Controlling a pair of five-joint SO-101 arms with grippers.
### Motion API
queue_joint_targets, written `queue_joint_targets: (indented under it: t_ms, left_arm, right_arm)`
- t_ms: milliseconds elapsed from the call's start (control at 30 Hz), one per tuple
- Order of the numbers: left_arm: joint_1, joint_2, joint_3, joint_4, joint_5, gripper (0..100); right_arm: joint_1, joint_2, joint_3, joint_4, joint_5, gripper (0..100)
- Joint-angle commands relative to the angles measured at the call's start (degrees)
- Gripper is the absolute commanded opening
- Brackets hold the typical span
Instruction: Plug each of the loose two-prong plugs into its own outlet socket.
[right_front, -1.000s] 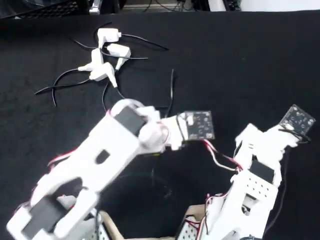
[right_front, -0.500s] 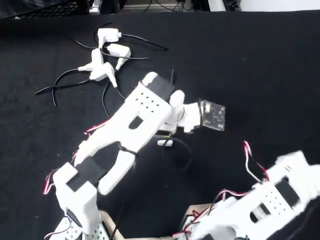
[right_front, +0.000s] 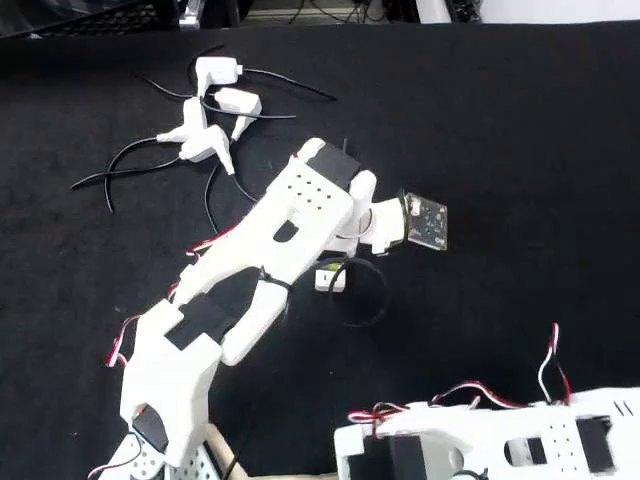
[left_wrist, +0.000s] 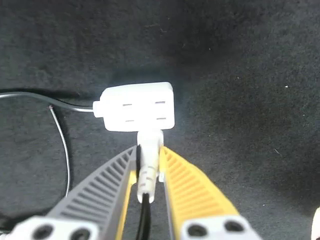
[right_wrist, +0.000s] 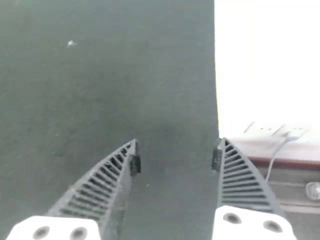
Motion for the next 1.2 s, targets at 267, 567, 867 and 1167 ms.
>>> queue_joint_targets:
  t_ms: [267,567,867,1167]
  left_arm:
    - [-1.4,-0.8,-1.5,0.4,-0.1,3]
    - [0.6,-0.4,-1.2,0.9,0.1,3]
    - [4.3,-0.3,-1.3,0.4,0.1,3]
    - [3.0,-0.1,-0.8,-1.5,0.0,3]
  right_arm:
    - [1.0,16.2,-1.0,-7.6,7.7,24.0]
    - [6.7,21.4,7.3,-19.6,15.8,24.0]
    - [11.5,27.7,6.9,-15.9,16.9,24.3]
    - [12.2,27.7,7.1,-15.6,16.8,24.3]
